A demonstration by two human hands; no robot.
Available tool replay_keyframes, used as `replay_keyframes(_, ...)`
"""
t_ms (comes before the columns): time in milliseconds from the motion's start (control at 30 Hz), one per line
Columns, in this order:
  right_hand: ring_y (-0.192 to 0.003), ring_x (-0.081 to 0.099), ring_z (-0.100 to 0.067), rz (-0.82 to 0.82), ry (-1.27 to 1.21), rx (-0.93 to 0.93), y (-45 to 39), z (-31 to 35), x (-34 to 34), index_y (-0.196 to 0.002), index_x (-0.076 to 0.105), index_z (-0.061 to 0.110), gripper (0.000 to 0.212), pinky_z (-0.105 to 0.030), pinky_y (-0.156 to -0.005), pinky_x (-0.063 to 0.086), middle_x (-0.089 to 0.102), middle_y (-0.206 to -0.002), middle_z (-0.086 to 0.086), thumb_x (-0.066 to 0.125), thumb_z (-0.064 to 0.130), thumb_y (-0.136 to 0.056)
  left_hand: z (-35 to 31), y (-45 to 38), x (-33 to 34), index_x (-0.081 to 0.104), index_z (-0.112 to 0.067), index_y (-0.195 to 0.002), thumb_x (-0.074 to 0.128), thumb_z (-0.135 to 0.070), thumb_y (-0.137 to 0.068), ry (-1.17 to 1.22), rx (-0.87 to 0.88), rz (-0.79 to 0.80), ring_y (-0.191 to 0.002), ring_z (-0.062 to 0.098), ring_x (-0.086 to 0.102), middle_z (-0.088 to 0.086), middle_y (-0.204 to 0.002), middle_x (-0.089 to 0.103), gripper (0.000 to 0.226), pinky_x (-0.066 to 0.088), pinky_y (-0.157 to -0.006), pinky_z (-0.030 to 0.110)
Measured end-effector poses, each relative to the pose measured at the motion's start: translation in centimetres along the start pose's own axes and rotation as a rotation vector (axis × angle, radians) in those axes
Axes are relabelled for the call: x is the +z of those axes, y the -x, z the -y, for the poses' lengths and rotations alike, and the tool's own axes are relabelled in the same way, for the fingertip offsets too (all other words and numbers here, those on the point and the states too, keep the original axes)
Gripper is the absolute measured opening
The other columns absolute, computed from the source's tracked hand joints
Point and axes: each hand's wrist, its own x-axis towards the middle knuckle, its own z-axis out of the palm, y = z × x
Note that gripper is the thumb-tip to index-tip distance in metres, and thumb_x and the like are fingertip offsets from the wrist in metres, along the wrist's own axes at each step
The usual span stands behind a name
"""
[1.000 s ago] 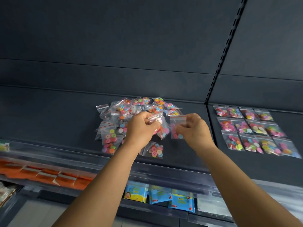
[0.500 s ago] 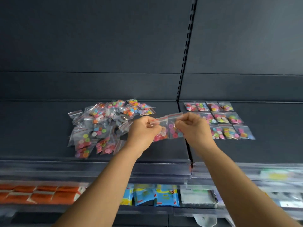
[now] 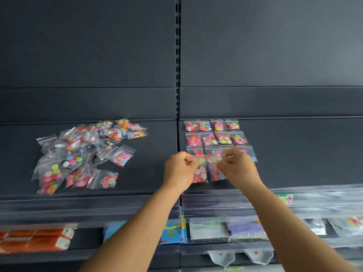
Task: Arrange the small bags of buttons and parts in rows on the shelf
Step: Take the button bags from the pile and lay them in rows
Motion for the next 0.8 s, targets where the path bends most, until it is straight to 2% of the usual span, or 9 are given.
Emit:
replay_keyframes(67,-0.063,0.058,-0.014,0.034,0.061,0.004,-0.3,-0.7,-0.2,-0.098,0.052,0.018,0.017,-0.023,-0.048,0.04,0.064,-0.077,0.0,0.06,0.012,-0.084,0.0,0.0,0.8,0.062,-0.018,-0.096,0.063,-0.021,-0.088,-0.085,0.004,-0.015,-0.067,0.001,0.055,-0.007,-0.085,0.063,0.009,0.039,-0.051,0.009)
replay_keyframes(200,-0.07,0.056,-0.019,0.082,0.246,-0.029,0.0,-1.2,-0.1,-0.112,0.047,0.016,0.031,-0.025,-0.055,0.038,0.059,-0.088,-0.001,0.06,0.011,-0.084,0.0,0.6,1.6,0.058,-0.017,-0.111,0.063,-0.024,-0.088,-0.287,0.021,-0.059,-0.09,0.015,0.059,0.0,-0.103,0.062,0.024,0.049,-0.07,0.026)
replay_keyframes(300,-0.086,0.048,-0.02,0.041,0.399,-0.177,0.2,-1.0,-0.5,-0.117,0.051,0.019,0.037,-0.027,-0.068,0.038,0.046,-0.104,0.0,0.064,0.014,-0.082,0.1,1.0,1.3,0.056,-0.021,-0.117,0.064,-0.028,-0.088,-0.412,0.138,-0.118,-0.109,0.017,0.044,-0.002,-0.114,0.051,0.032,0.037,-0.079,0.024)
replay_keyframes(367,-0.092,0.048,-0.021,0.12,0.451,-0.314,0.4,-0.7,-0.9,-0.109,0.062,0.021,0.026,-0.028,-0.071,0.041,0.048,-0.104,0.0,0.063,0.015,-0.083,0.3,1.3,0.8,0.062,-0.022,-0.115,0.061,-0.029,-0.089,-0.455,0.25,-0.041,-0.11,0.016,0.041,-0.004,-0.115,0.051,0.027,0.033,-0.08,0.022)
replay_keyframes(433,-0.09,0.051,-0.022,0.246,0.501,-0.426,0.6,-0.6,-1.1,-0.095,0.07,0.019,0.017,-0.029,-0.071,0.045,0.058,-0.095,-0.002,0.06,0.012,-0.084,0.6,1.6,0.6,0.067,-0.02,-0.111,0.059,-0.028,-0.091,-0.473,0.325,0.076,-0.11,0.013,0.042,-0.006,-0.116,0.056,0.023,0.033,-0.082,0.022)
replay_keyframes(533,-0.074,0.045,-0.022,0.297,0.517,-0.465,1.1,-0.7,-1.0,-0.077,0.068,0.018,0.012,-0.025,-0.062,0.036,0.052,-0.075,0.0,0.059,0.011,-0.082,0.9,2.0,0.7,0.068,-0.019,-0.111,0.058,-0.028,-0.092,-0.464,0.337,0.14,-0.109,0.014,0.046,-0.006,-0.116,0.059,0.024,0.04,-0.085,0.026)
replay_keyframes(600,-0.074,0.039,-0.022,0.262,0.508,-0.441,1.2,-1.0,-1.0,-0.071,0.059,0.023,0.015,-0.025,-0.06,0.033,0.046,-0.075,-0.002,0.059,0.013,-0.083,0.9,2.2,0.8,0.068,-0.019,-0.112,0.059,-0.028,-0.091,-0.463,0.34,0.128,-0.107,0.014,0.047,-0.006,-0.115,0.06,0.024,0.042,-0.085,0.028)
replay_keyframes(700,-0.082,0.046,-0.024,0.205,0.538,-0.387,1.1,-1.3,-1.0,-0.083,0.067,0.02,0.007,-0.023,-0.062,0.032,0.054,-0.084,-0.004,0.06,0.019,-0.083,0.6,2.5,1.0,0.069,-0.019,-0.111,0.059,-0.027,-0.091,-0.454,0.337,0.119,-0.107,0.015,0.047,-0.005,-0.114,0.06,0.024,0.043,-0.085,0.03)
replay_keyframes(800,-0.093,0.052,-0.027,0.197,0.559,-0.365,1.1,-1.3,-1.0,-0.097,0.069,0.02,0.015,-0.024,-0.066,0.035,0.059,-0.097,-0.006,0.06,0.023,-0.085,0.1,2.5,1.3,0.068,-0.018,-0.11,0.057,-0.026,-0.093,-0.488,0.335,0.125,-0.108,0.017,0.047,-0.004,-0.114,0.059,0.023,0.044,-0.084,0.031)
